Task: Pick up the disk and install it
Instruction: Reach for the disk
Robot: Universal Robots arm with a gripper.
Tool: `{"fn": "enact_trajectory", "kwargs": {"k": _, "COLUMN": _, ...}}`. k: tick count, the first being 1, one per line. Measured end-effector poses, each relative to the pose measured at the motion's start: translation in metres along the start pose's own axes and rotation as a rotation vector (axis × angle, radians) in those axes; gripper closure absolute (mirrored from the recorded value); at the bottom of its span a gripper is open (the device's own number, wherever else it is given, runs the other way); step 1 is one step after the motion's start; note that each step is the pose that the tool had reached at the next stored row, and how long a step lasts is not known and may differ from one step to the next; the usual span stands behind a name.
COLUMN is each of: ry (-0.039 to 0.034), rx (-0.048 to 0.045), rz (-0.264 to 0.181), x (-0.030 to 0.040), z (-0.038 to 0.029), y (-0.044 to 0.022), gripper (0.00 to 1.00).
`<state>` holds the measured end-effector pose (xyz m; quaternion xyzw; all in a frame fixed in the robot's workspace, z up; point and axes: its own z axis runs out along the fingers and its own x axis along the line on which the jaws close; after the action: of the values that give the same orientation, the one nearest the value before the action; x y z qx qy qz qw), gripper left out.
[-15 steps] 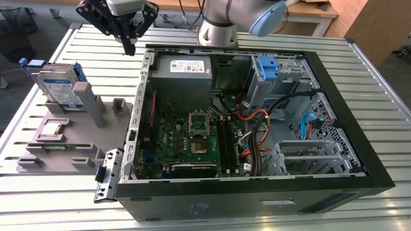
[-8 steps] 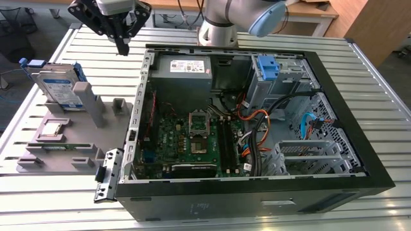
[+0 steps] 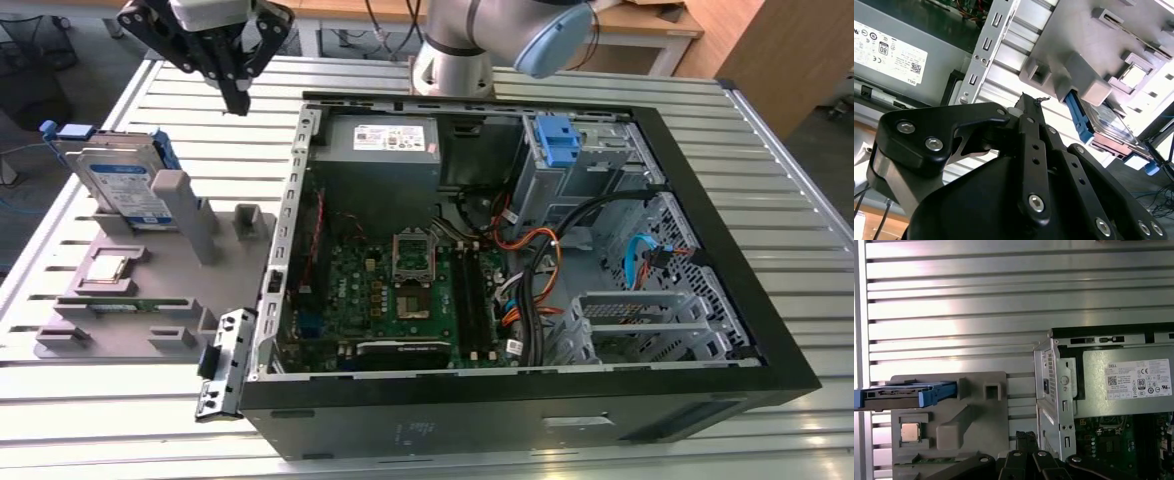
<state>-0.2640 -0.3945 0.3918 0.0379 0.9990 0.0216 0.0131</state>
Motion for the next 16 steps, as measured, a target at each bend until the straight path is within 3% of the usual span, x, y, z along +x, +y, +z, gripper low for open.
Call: {"fn": "enact_trajectory", "kwargs": {"k": 16, "ry": 0.0000, "rx": 0.0000, "rz": 0.000, "x": 0.0329, "z": 0.0004, "y": -0.0026, "gripper": 0.89}}
